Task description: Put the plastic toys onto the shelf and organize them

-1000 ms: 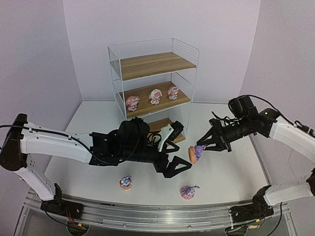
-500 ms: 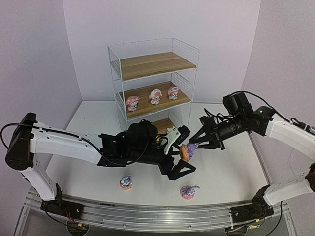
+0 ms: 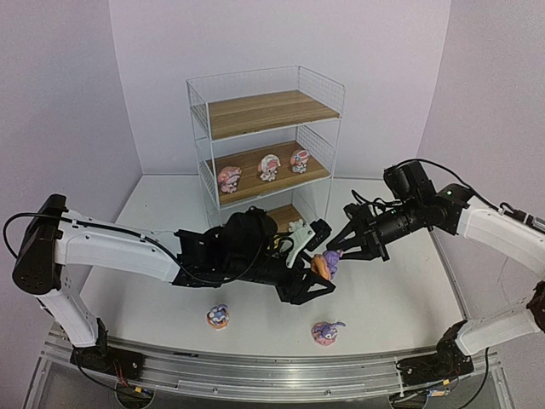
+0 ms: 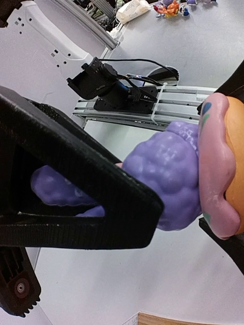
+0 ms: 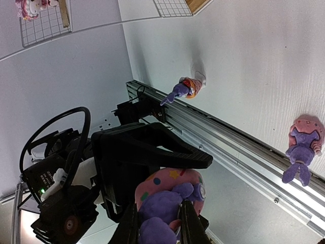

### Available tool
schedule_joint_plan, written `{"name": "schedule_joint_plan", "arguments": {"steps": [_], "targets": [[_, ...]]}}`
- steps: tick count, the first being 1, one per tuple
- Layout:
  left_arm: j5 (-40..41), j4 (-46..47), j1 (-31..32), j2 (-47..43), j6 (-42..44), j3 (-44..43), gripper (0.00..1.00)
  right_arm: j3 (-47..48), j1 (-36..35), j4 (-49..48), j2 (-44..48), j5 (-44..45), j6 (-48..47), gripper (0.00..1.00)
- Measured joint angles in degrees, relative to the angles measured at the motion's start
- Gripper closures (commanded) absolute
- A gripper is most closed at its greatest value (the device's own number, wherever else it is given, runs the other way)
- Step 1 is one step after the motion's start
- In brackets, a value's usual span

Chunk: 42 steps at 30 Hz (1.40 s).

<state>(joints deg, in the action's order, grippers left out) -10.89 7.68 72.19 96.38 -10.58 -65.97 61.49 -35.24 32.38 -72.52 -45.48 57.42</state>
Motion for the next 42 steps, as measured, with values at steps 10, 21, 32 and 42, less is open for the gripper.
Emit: {"name": "schedule_joint_plan", "arguments": {"steps": [10, 21, 32, 42], "targets": [[-0.2, 2.9, 0.2, 0.5, -2.6, 0.1, 1.00, 1.1, -0.2, -0.2, -0.1, 0.4, -5.1, 0.26], [-4.2, 21.4, -0.2, -7.0, -11.4, 12.0, 1.00, -2.0, -0.2, -13.8, 16.0, 3.0, -17.6, 0.10], [-14.7, 44.0, -1.3, -14.7, -17.8, 19.3, 1.00, -23.2, -2.6, -55.5, 22.3, 2.6, -16.0, 0.11], [-13.2, 43.8, -2.3, -15.0, -16.1, 19.3, 1.00, -20.8, -11.8, -64.6, 14.3, 6.1, -20.1, 0.15]]}}
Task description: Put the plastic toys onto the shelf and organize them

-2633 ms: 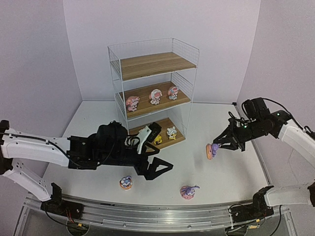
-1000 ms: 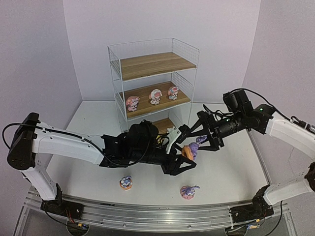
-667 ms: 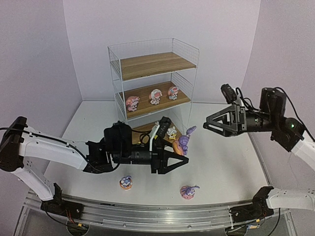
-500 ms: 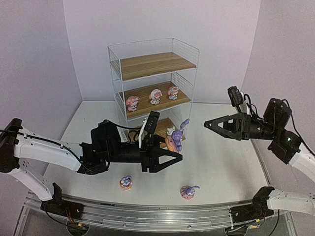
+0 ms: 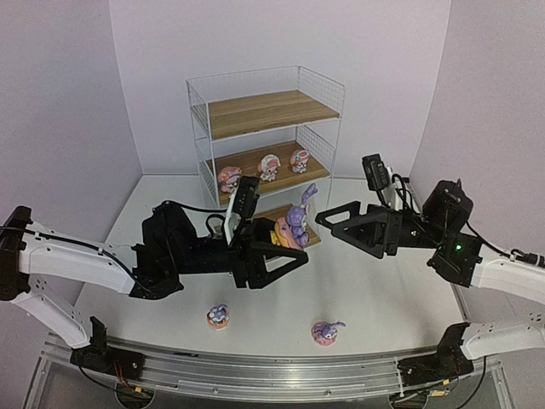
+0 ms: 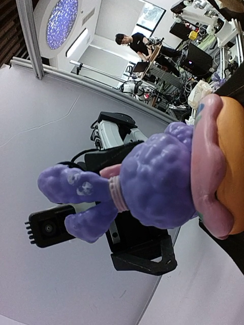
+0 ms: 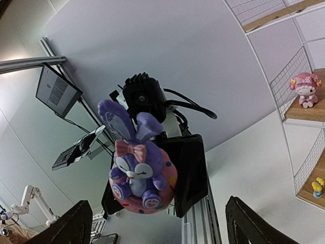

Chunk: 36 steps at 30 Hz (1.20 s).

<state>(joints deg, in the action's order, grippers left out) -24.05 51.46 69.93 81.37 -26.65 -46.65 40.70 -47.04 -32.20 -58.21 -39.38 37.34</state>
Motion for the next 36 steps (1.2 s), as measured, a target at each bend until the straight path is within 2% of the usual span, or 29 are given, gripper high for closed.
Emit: {"name": "schedule_joint_plan", "arguments": {"steps": [10, 23, 30, 33, 36], "targets": [[1.8, -2.5, -0.7, 0.0, 1.1, 0.0, 1.00, 4.9, -6.1, -0.3, -5.2, 5.4, -5.9, 0.23], [2.2, -2.5, -1.0, 0.1, 1.1, -0.1, 1.00, 6.7, -9.0, 0.6, -8.8, 10.1, -8.9, 0.36], [2.3, -2.6, -1.0, 0.9, 1.1, -0.2, 1.00, 7.6, -10.1, 0.6, -9.6, 12.3, -9.1, 0.38], [2.3, -2.8, -1.0, 1.1, 1.1, -0.2, 1.00, 7.7, -10.3, 0.7, -9.6, 13.7, -9.0, 0.54], [2.5, -3.4, -1.0, 1.2, 1.0, -0.2, 1.00, 7.7, -10.3, 0.6, -9.6, 15.2, -9.2, 0.75]]}}
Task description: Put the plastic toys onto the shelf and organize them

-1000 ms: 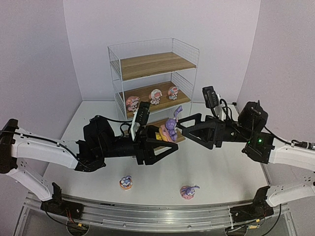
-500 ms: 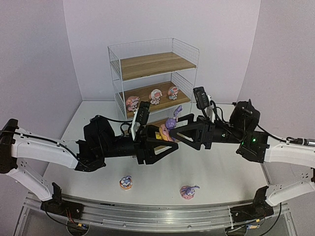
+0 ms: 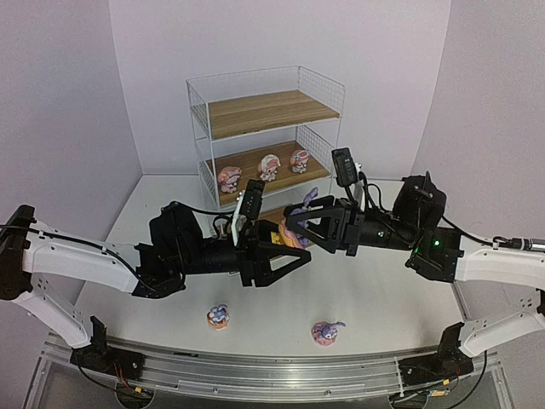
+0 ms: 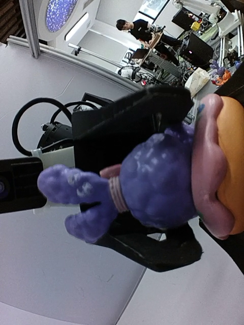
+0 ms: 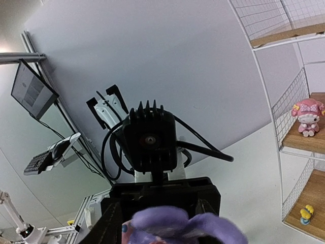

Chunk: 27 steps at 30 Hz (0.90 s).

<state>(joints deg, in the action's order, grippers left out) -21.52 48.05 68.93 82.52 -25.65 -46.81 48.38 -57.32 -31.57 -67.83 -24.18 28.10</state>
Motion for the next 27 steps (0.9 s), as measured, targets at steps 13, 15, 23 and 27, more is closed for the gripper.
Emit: {"name": "schedule_joint_plan", "arguments": {"steps": [13, 15, 23, 27], "targets": [[2.8, -1.4, -0.4, -0.1, -1.4, -0.1, 0.01, 1.1, -0.1, 4.0, 0.3, 6.7, 1.5, 1.00], [4.3, -3.3, -0.4, -0.4, -1.4, -0.1, 0.00, 3.1, -0.3, 9.2, 0.3, 11.9, 1.4, 1.00], [14.5, -17.1, -0.4, -10.4, -1.3, 1.8, 0.00, 22.4, -0.3, 33.1, -1.5, 37.3, -3.8, 1.00], [22.4, -27.5, -0.4, -17.5, -1.7, 2.3, 0.00, 35.6, -0.2, 40.8, -7.5, 45.6, -8.9, 1.00]]}}
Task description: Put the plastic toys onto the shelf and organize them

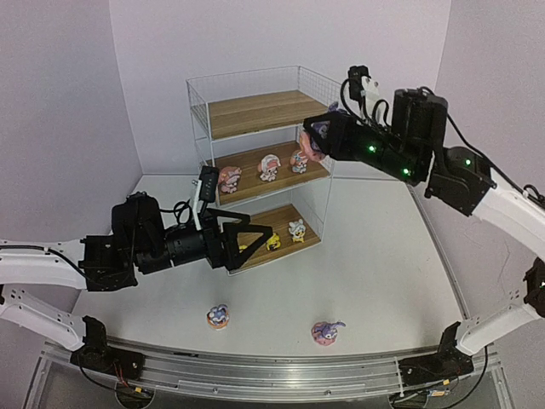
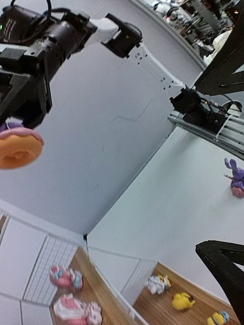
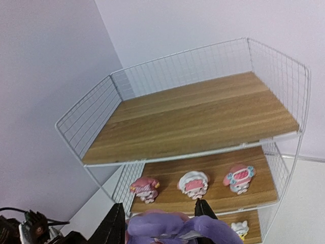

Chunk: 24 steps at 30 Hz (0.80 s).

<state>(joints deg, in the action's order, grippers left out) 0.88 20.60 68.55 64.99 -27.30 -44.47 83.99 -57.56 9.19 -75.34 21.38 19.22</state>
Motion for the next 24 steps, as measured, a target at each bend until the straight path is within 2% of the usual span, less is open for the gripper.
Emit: {"name": "schedule_joint_plan", "arguments": {"steps": [5, 12, 16, 24], "targets": [[10.3, -13.5, 0.0, -5.7, -2.2, 0.0, 0.00, 17.5, 1.0, 9.8, -11.6, 6.5, -6.3, 1.00], [17.6, -24.2, 0.0, -7.0, -4.4, 0.7, 0.00, 30.1, 3.1, 17.6, -21.7, 10.3, -14.3, 1.00], [18.5, -25.1, 0.0, -8.0, -4.5, 1.8, 0.00, 34.0, 5.3, 18.8, -24.3, 8.2, -18.2, 1.00], [18.4, -25.0, 0.0, -7.9, -4.3, 2.6, 0.00, 37.2, 12.5, 20.5, -25.1, -2.9, -20.6, 1.00]]}}
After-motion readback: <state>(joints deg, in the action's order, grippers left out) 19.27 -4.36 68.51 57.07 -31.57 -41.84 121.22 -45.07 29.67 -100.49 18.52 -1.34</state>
